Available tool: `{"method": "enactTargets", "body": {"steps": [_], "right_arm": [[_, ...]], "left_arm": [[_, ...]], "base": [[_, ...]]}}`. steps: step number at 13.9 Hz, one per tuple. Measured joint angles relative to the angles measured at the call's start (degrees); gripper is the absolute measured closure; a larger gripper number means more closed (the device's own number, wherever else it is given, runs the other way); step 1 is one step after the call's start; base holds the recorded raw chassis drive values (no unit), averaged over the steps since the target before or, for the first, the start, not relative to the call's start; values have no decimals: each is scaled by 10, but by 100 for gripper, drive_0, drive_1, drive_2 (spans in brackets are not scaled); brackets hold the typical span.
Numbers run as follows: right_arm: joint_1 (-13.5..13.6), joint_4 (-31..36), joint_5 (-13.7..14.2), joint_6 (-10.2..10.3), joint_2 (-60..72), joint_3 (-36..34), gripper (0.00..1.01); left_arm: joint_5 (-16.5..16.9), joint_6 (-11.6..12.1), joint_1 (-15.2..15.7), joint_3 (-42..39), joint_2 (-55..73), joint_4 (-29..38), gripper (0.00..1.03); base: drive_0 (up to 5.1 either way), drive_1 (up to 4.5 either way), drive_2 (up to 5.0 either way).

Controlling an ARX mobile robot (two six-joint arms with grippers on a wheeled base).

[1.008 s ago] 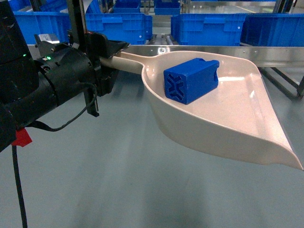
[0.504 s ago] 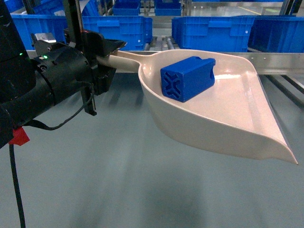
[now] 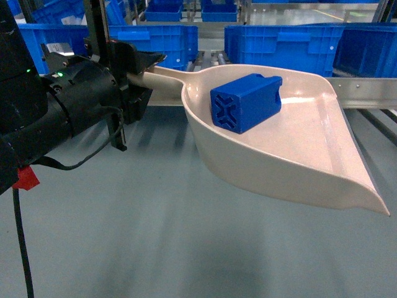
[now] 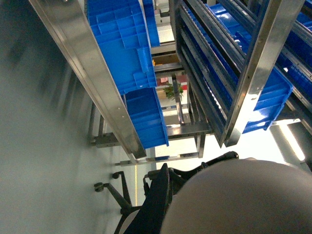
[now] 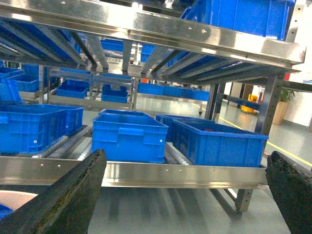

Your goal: Place part in tray to right shelf

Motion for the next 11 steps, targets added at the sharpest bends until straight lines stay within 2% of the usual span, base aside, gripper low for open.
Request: {"method": "enactTargets", "body": {"steps": [5, 9, 11], "right_arm": [[0, 2, 2, 0, 0, 0, 3], [0, 1, 0, 0, 0, 0, 3], [1, 0, -1, 0, 0, 0, 3]], "left_arm": [[2, 0, -2, 0, 0, 0, 90], [-1, 1, 2, 0, 0, 1, 90], [-1, 1, 4, 0, 0, 0, 90]], "base": [[-315, 494, -175], [-12, 395, -420], [242, 183, -536]]}}
